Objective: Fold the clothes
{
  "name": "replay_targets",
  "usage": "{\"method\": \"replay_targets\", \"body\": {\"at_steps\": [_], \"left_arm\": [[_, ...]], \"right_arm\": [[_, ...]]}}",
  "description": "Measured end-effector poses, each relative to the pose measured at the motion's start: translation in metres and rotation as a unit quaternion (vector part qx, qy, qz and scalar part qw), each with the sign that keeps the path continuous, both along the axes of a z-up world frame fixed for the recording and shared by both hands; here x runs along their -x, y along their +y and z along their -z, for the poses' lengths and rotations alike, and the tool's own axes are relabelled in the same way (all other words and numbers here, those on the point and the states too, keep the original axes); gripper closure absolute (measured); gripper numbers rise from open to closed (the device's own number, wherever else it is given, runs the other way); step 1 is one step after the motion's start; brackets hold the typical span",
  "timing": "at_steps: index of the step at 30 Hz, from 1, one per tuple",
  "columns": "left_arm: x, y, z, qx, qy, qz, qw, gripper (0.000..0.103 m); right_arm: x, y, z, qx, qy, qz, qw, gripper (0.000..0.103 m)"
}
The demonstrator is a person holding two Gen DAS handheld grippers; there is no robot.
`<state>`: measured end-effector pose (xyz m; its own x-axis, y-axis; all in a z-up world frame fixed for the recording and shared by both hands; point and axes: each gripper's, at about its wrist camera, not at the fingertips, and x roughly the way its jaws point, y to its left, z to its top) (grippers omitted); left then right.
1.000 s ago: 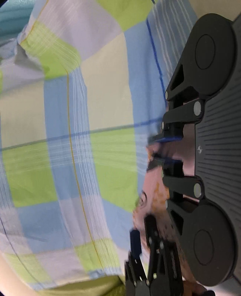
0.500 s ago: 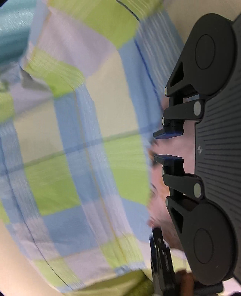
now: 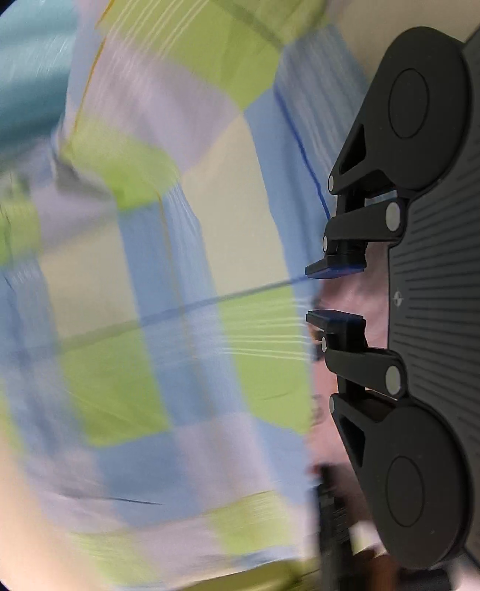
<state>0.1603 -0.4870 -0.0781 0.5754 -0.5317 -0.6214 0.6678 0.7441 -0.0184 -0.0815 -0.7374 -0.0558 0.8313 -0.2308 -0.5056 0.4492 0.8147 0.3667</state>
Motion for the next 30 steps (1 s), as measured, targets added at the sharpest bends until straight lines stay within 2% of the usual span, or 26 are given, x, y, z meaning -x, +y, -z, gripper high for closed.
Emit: {"method": "replay_targets", "body": {"at_steps": [3, 5, 6, 9, 13, 15, 16, 18, 21, 23, 25, 28, 30], "left_arm": [[0.003, 0.005, -0.008, 0.032, 0.025, 0.02, 0.999, 0.068], [0.009, -0.002, -0.007, 0.023, 0.024, 0.037, 0.9988, 0.068], [0.013, -0.008, -0.005, 0.003, 0.011, 0.047, 0.9988, 0.068], [0.021, -0.022, 0.003, -0.045, -0.015, 0.063, 0.9969, 0.065], [0.014, -0.022, 0.006, -0.037, -0.013, 0.048, 0.9981, 0.062], [0.016, -0.022, 0.004, -0.046, -0.026, 0.042, 0.9977, 0.063], [0.017, -0.021, 0.003, -0.051, -0.033, 0.039, 0.9974, 0.064], [0.025, -0.019, -0.004, -0.057, -0.05, 0.039, 0.9963, 0.068], [0.04, -0.013, -0.018, -0.034, -0.05, 0.08, 0.9949, 0.069], [0.052, -0.017, -0.023, -0.025, -0.032, 0.146, 0.9885, 0.068], [0.067, -0.025, -0.018, -0.046, -0.022, 0.203, 0.9778, 0.067], [0.083, -0.03, -0.004, -0.092, -0.03, 0.238, 0.9664, 0.067], [0.081, -0.02, -0.002, -0.09, -0.031, 0.229, 0.9688, 0.065]], "right_arm": [[0.032, -0.006, -0.004, -0.011, -0.008, 0.035, 0.999, 0.073], [0.043, -0.008, 0.0, -0.027, -0.003, 0.04, 0.999, 0.07], [0.045, -0.009, 0.003, -0.036, 0.001, 0.039, 0.999, 0.07], [0.028, -0.002, 0.008, -0.029, 0.024, -0.006, 0.999, 0.07], [-0.001, 0.011, 0.017, -0.029, 0.053, -0.065, 0.996, 0.071], [-0.014, 0.016, 0.025, -0.005, 0.082, -0.07, 0.994, 0.075], [-0.017, 0.015, 0.026, 0.017, 0.086, -0.068, 0.994, 0.076], [-0.017, 0.009, 0.027, 0.034, 0.08, -0.049, 0.995, 0.086], [0.0, 0.005, 0.02, 0.023, 0.054, -0.004, 0.998, 0.081], [0.01, 0.012, 0.011, 0.016, 0.034, -0.008, 0.999, 0.08], [0.019, 0.028, 0.004, 0.002, 0.018, -0.028, 0.999, 0.078], [0.021, 0.06, 0.008, 0.016, 0.043, -0.083, 0.995, 0.078], [0.019, 0.077, 0.015, 0.042, 0.084, -0.11, 0.989, 0.079]]}}
